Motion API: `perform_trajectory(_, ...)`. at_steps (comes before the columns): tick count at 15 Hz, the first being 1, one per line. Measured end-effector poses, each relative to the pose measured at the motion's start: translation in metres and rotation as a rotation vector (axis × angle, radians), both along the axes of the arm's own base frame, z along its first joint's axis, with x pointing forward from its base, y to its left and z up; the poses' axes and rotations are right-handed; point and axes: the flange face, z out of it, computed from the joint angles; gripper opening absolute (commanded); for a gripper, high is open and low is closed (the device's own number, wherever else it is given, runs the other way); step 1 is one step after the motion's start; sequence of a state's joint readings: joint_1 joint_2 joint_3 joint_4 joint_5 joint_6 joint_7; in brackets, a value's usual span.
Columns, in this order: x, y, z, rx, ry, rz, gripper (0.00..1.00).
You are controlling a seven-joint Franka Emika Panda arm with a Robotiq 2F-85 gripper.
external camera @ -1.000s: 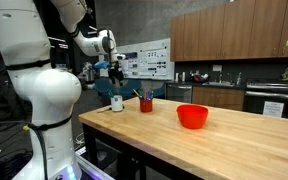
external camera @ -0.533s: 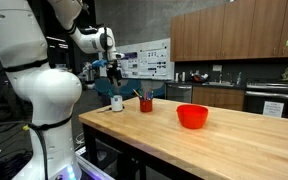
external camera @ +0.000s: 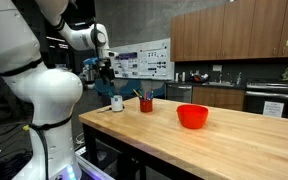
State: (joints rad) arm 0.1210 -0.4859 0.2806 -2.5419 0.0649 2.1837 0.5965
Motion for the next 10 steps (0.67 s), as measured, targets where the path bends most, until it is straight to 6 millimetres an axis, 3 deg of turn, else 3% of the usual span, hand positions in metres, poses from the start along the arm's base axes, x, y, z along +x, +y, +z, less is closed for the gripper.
perform_trajectory(10, -0.014, -0.019, -0.036, 0.051, -0.105, -0.035, 1.0)
